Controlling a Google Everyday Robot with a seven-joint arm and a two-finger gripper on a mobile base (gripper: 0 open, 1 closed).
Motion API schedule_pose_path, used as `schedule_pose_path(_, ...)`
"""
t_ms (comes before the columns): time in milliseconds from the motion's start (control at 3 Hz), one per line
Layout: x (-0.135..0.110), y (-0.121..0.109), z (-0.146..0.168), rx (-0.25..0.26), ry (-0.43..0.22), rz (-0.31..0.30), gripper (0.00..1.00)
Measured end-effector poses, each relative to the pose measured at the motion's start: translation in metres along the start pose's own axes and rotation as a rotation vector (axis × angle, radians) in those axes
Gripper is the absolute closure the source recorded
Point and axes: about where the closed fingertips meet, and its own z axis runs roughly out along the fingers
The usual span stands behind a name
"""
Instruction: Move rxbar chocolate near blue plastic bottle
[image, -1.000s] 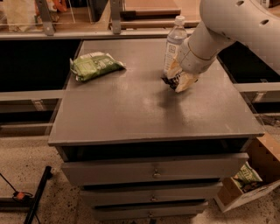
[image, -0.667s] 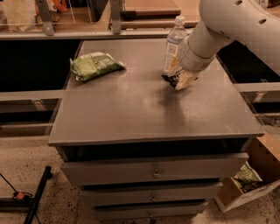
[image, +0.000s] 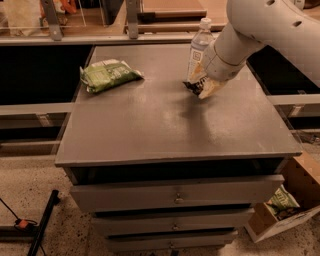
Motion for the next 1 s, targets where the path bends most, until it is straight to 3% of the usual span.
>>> schedule_pose_path(333,-0.0008,0.0003,0.0016,-0.002,-0.002,-0.001,0.13)
schedule_pose_path(667,-0.0016,0.0007,0.0032,-0.005,-0.003,-0.002,0.0)
schedule_pose_path(1000,-0.0016,0.0007,0.0032,-0.005,-0.003,-0.002,0.0)
